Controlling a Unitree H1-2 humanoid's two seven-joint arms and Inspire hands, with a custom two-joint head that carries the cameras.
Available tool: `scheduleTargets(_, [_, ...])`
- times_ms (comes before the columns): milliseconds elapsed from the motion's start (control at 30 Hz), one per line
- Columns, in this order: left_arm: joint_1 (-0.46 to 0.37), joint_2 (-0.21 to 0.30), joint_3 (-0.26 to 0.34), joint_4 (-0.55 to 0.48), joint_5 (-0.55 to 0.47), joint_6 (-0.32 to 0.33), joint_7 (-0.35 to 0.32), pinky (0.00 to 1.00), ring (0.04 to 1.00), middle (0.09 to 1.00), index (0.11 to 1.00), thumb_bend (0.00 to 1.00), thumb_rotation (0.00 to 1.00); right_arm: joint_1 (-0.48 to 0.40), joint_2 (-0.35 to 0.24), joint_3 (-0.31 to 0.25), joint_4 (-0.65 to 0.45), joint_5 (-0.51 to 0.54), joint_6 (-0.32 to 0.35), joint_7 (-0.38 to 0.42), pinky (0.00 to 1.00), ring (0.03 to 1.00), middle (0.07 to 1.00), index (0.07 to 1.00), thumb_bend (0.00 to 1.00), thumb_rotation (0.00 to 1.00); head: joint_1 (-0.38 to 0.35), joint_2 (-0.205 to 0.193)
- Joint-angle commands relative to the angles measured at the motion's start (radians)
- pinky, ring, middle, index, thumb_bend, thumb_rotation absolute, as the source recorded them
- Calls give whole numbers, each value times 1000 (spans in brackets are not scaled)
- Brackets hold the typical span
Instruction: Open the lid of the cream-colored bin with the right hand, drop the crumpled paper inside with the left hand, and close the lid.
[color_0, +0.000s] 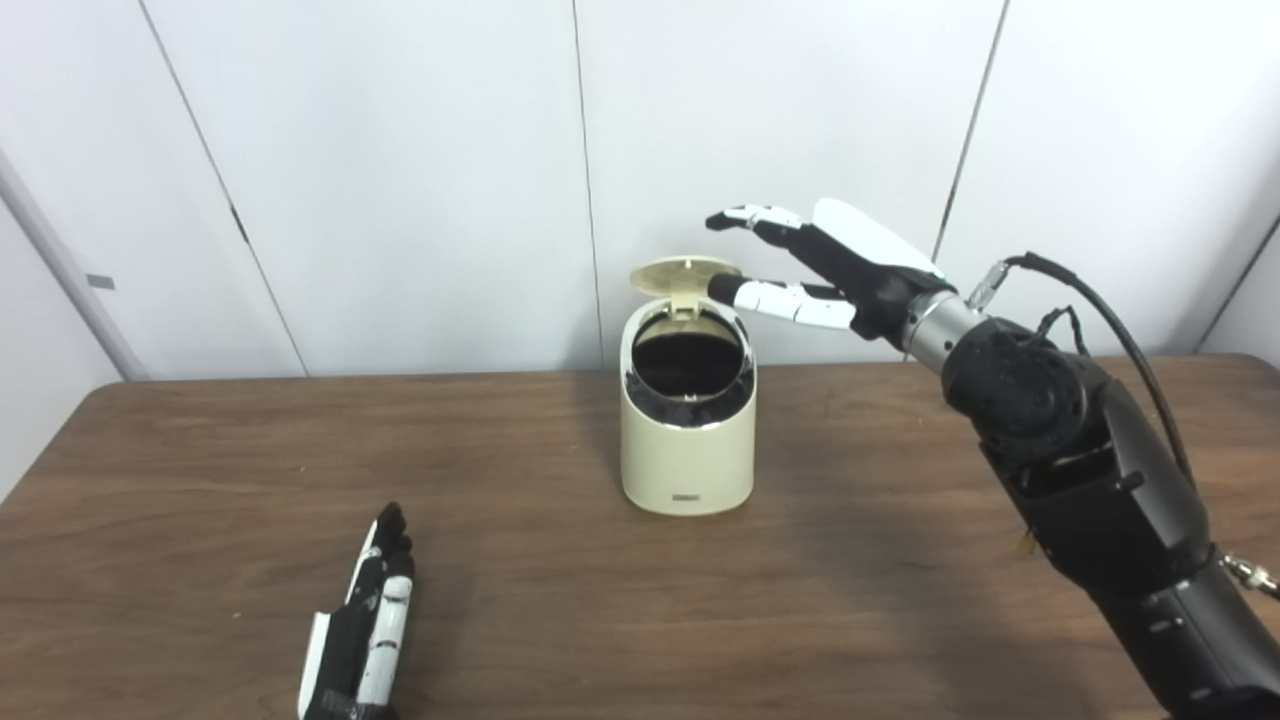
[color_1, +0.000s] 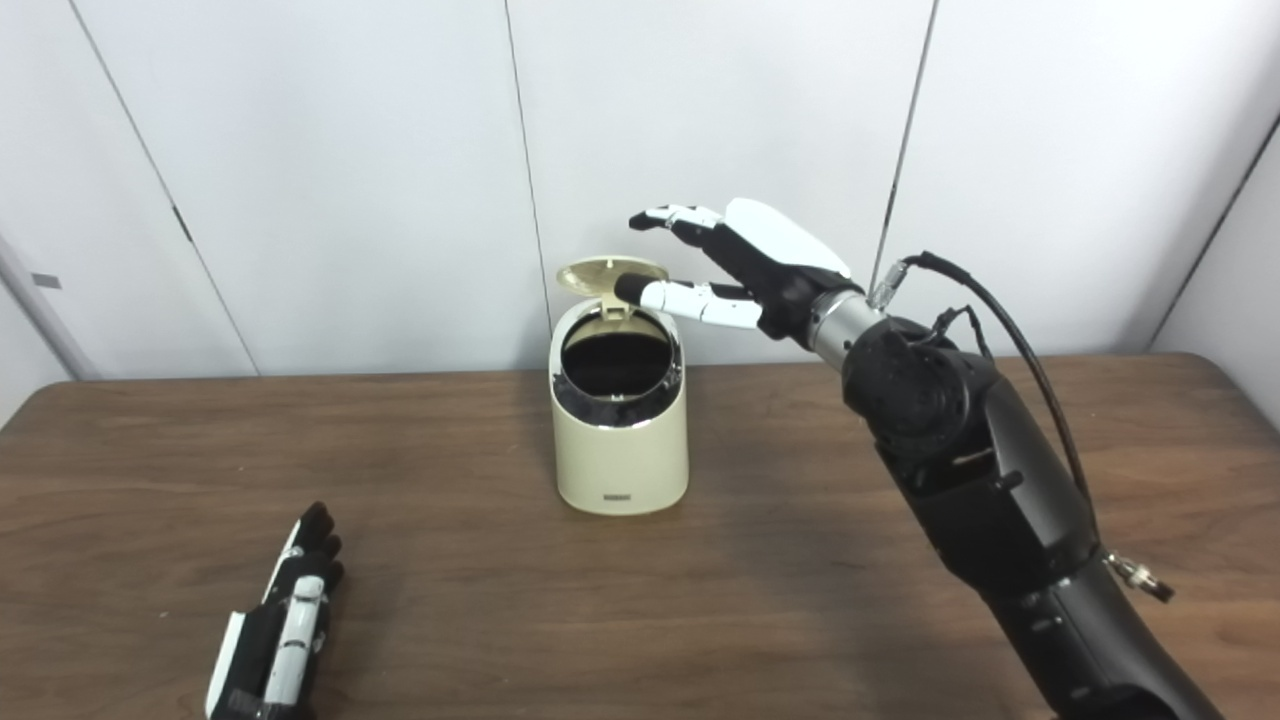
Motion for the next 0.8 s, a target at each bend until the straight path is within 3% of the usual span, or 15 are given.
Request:
scheduleTargets(0, [1, -13, -19, 31, 9, 7, -4, 1000, 1000, 998, 989, 475, 785, -54, -21, -10, -38, -12, -8, 5, 918, 990, 951, 890, 607, 997, 0, 1])
scheduleTargets(767, [-3, -6, -33, 43, 39, -1, 3, 1000, 996, 986, 980, 467, 808, 12, -13, 48, -54, -68, 1, 78, 948, 1000, 973, 921, 640, 993, 19, 9])
